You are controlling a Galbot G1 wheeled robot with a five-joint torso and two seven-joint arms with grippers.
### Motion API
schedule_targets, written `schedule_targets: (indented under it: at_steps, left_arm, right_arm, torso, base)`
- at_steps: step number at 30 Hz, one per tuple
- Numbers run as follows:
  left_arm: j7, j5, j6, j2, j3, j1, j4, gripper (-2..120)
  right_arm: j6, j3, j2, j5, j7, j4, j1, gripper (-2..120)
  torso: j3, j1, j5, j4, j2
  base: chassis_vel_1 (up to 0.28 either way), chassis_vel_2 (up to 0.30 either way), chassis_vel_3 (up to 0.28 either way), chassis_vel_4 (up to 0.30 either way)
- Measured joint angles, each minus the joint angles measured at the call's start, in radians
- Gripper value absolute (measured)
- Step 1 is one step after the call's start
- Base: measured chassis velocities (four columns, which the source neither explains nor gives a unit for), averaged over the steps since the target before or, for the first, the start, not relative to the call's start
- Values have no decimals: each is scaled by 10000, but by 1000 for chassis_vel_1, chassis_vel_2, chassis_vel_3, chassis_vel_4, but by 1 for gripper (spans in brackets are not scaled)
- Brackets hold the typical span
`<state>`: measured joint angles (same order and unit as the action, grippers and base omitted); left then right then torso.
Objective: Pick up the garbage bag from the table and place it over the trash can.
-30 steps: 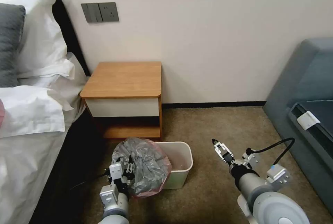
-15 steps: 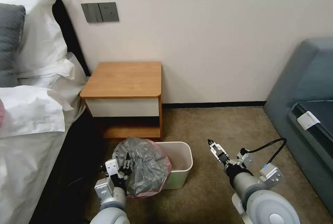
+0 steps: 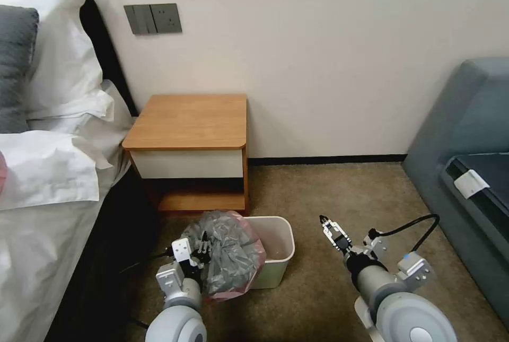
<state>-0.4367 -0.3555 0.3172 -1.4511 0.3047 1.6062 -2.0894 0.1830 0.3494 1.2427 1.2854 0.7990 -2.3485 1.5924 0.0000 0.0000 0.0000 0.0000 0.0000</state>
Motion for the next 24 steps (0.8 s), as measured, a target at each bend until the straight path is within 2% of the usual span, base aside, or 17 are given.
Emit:
schedule_targets:
  at_steps: [11,16,22,24]
  left_arm:
    - [94,74,85,119,-84,-435,360,47]
    - [23,-180,486,330,-194,-807,489,48]
    - [-171,-621,1321,675,-303,-1035,444,46]
    - [-189,-649,1355,688,-309,-1045,436,46]
  right_arm:
    - [-32,-32,159,-77,-39,153,-3,100]
    - [-65,-19,181,-68,-10,251,-60,100]
    - [-77,6,312,-24,15,441,-111,100]
    - [-77,6,319,-25,15,449,-112,100]
  torso:
    - [0,1,0,0,0]
    - [0,0,0,-1,0]
    - [0,1,-1,1,0]
    - [0,0,-1,0,0]
  base:
    - [0,0,0,0]
    - [0,0,0,0]
    - [0,0,0,0]
    - [0,0,0,0]
